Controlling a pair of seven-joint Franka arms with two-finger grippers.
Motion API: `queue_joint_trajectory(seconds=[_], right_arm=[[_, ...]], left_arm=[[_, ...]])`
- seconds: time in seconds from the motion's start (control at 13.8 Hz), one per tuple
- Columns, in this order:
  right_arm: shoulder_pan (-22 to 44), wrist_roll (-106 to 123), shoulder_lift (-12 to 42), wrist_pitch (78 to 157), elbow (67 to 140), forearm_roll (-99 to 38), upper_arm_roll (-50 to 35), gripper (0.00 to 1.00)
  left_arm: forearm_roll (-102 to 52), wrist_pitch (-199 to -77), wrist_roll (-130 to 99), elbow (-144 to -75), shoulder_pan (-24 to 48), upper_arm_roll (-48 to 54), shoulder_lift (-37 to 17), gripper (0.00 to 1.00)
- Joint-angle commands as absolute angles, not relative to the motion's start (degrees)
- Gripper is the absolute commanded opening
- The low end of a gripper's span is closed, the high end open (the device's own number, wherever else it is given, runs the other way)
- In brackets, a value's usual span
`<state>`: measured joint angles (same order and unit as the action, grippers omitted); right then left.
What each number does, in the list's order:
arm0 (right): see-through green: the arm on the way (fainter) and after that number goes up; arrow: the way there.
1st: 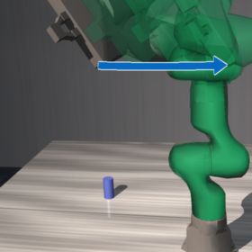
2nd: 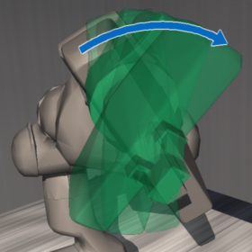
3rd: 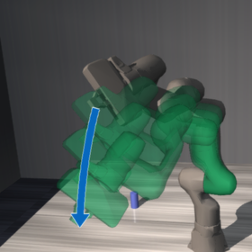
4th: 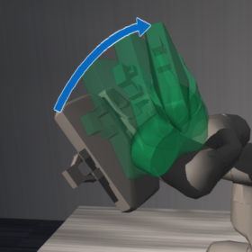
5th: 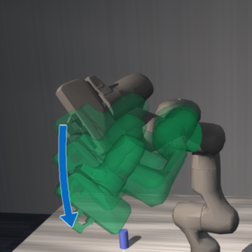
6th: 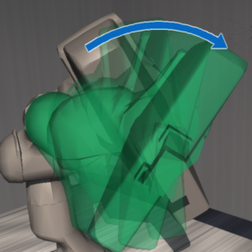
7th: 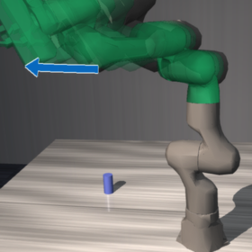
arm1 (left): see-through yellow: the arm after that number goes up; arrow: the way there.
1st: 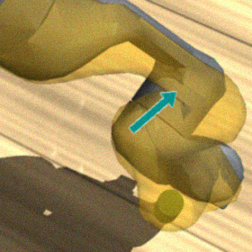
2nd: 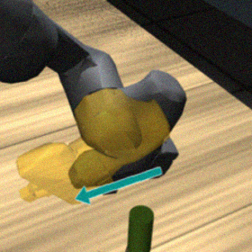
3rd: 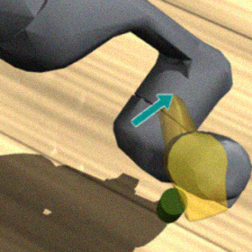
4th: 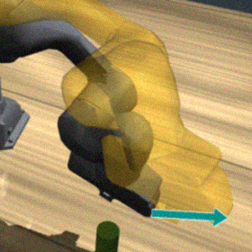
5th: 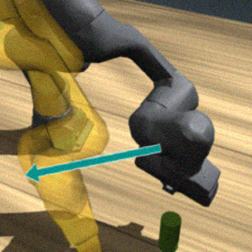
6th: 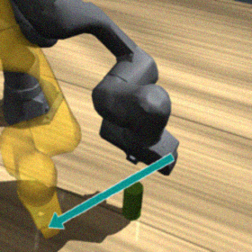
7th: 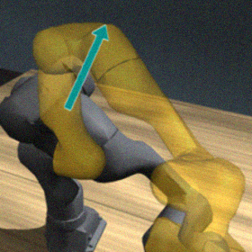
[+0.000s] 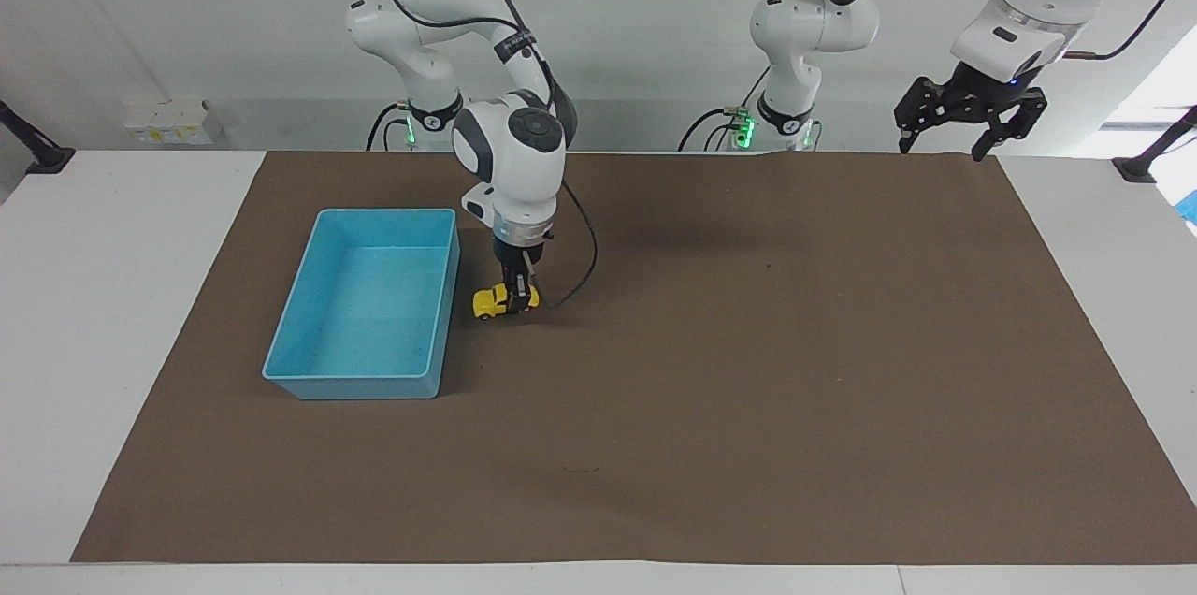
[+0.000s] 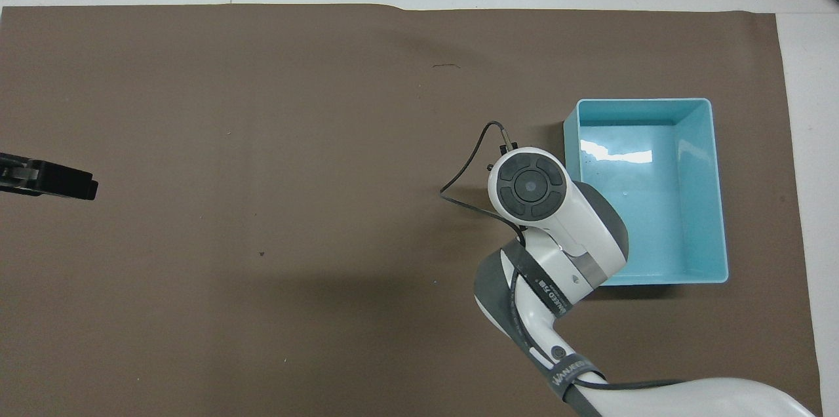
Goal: Wind up and store yellow beetle car
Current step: 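Grasp the car with the right gripper while the left gripper retracts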
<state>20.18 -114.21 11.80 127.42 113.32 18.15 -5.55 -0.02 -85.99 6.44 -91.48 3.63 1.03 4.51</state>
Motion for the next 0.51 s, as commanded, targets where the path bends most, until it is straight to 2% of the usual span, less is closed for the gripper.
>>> queue_joint_trajectory(seconds=[0.0,0.44], right_arm=[[19.78,-105.87,8.10,125.78,113.73,14.87,-5.98,0.00],[17.32,-80.98,4.05,121.29,113.90,10.46,-5.71,0.00]], left_arm=[[-0.52,-87.45,5.54,-92.81,3.08,1.32,5.36,1.00],[-0.61,-87.45,6.15,-92.20,3.60,1.05,5.10,1.00]])
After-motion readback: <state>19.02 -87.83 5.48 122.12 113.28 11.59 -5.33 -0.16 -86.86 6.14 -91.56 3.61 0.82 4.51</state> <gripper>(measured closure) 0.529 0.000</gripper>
